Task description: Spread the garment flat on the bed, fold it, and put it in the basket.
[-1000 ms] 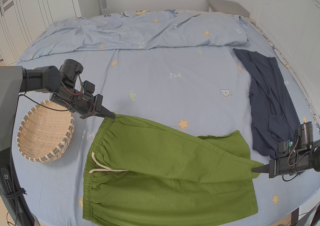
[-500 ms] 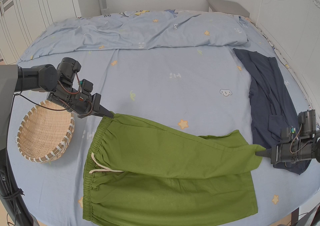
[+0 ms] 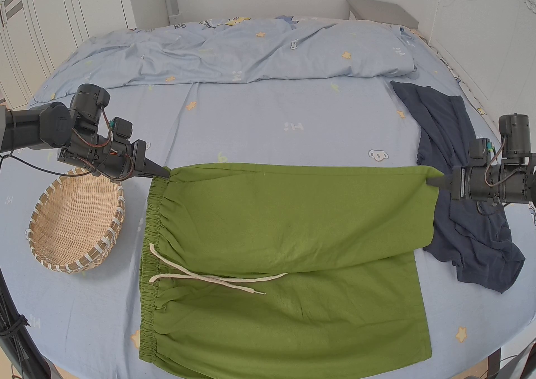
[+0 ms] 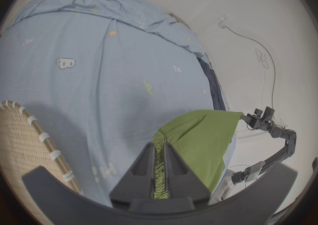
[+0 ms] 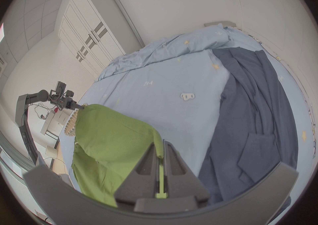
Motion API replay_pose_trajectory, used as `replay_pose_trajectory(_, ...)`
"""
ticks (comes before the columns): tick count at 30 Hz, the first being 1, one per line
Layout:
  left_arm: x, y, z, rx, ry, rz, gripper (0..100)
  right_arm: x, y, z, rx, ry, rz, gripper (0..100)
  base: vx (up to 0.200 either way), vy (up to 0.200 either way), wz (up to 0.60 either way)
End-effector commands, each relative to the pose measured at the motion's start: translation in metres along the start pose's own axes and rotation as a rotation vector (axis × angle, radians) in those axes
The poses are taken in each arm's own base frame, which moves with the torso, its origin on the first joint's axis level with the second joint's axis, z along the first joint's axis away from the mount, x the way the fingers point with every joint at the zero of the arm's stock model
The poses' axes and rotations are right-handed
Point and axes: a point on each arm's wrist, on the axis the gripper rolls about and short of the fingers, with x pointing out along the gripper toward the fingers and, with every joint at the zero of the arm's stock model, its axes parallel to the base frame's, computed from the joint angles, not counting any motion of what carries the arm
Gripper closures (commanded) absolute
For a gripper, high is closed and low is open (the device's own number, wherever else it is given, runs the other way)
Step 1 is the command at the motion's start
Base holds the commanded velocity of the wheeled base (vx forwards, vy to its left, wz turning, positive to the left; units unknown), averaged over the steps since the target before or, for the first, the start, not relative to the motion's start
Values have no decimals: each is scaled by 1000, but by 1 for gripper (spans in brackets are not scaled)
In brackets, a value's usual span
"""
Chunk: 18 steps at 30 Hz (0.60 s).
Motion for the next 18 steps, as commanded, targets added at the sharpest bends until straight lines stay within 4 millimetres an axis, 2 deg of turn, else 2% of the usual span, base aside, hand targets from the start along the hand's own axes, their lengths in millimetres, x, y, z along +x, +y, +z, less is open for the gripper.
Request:
replay_pose_trajectory(1, -13, 7, 2, -6, -40, 22, 100, 26, -9, 17, 16, -4, 1, 100, 0, 0, 0)
replay_pose_trajectory(12, -12, 19, 5, 10, -89, 39, 100, 63, -20, 47, 2, -48, 14, 100, 0, 0, 0)
replay_pose_trajectory(18, -12, 21, 7, 30, -113, 45, 100, 85, -23, 54, -3, -48, 17, 100, 0, 0, 0)
